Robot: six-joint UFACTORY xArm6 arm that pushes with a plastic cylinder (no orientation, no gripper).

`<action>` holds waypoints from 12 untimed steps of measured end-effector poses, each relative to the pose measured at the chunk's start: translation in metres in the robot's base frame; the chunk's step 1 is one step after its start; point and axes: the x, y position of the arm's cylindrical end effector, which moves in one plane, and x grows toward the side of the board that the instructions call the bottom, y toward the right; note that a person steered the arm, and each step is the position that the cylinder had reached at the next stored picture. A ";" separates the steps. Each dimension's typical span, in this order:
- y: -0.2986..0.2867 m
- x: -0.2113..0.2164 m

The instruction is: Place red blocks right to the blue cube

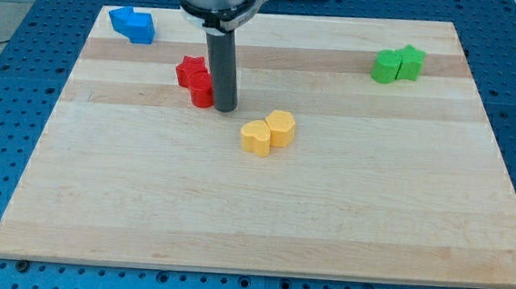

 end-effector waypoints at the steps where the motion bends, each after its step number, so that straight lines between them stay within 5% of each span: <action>1: -0.010 0.005; 6: -0.078 -0.073; 12: -0.089 -0.047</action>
